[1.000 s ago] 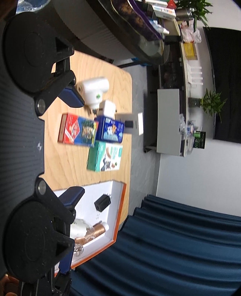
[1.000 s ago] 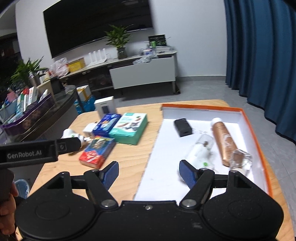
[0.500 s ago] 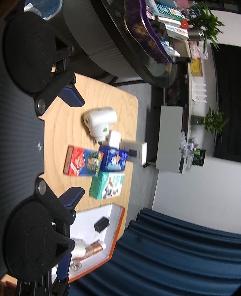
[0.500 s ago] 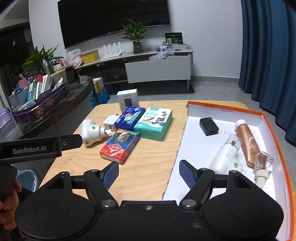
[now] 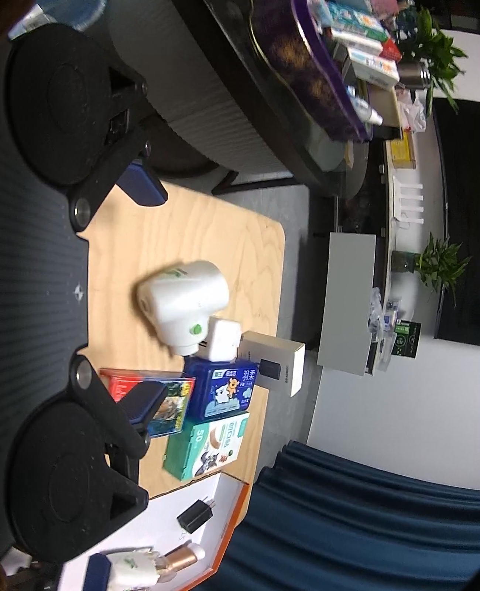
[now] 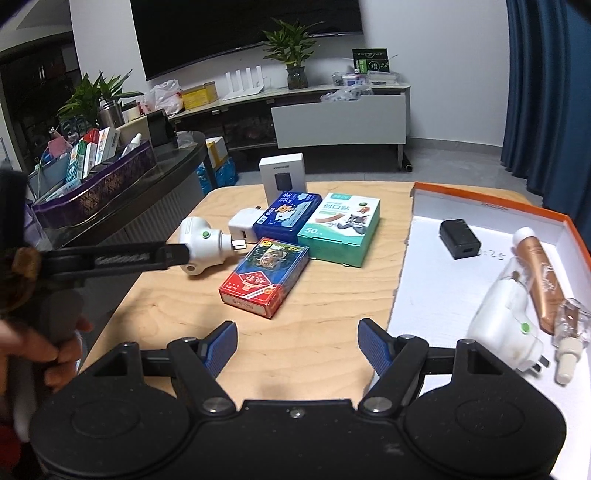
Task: Organize rigid objects
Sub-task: 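Grasp the white plug adapter with the left gripper while the right grasps the red card box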
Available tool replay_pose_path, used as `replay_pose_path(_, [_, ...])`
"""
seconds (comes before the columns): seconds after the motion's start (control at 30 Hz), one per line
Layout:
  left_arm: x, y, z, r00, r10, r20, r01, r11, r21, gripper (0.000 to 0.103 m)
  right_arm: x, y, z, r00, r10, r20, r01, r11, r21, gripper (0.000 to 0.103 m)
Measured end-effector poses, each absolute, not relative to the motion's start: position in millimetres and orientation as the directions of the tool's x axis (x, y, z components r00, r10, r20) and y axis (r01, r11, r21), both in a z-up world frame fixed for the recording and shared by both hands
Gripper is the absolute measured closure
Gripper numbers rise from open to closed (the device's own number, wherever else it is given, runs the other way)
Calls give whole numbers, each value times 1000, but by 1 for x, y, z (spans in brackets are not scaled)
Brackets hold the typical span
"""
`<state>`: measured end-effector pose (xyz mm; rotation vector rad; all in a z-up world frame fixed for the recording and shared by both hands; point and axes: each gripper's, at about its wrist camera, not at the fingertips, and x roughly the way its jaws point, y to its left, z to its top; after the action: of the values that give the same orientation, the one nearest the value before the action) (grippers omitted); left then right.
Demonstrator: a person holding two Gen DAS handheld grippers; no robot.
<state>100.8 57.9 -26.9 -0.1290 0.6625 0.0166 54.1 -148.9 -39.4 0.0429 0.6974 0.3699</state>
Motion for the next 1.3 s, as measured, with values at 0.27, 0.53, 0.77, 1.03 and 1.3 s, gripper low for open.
replay_pose_path(0.27, [140,55,-47,766,-33,-642,-29,996,-85,0,77,-133,-46,680,379,-628,-352,920,174,18])
replay_pose_path(0.53, [151,58,-60,774,-59,-631,36,998,-49,21,102,-114,-56,660,386,-645,-355,916,185,18])
replay_pose_path(0.77, [141,66,-52,787,-43,-615,15,999,-50,22,122,-90,-65,649,388,-654,-332,918,216,18])
replay_pose_path(1.03, [132,86,-35,803,-1,-596,-62,995,-85,22,155,-55,-83,682,261,-683,-216,964,152,15])
replay_pose_path(1.3, [120,74,-31,805,-16,-593,-57,993,-104,22,147,-62,-83,708,236,-665,-210,970,121,31])
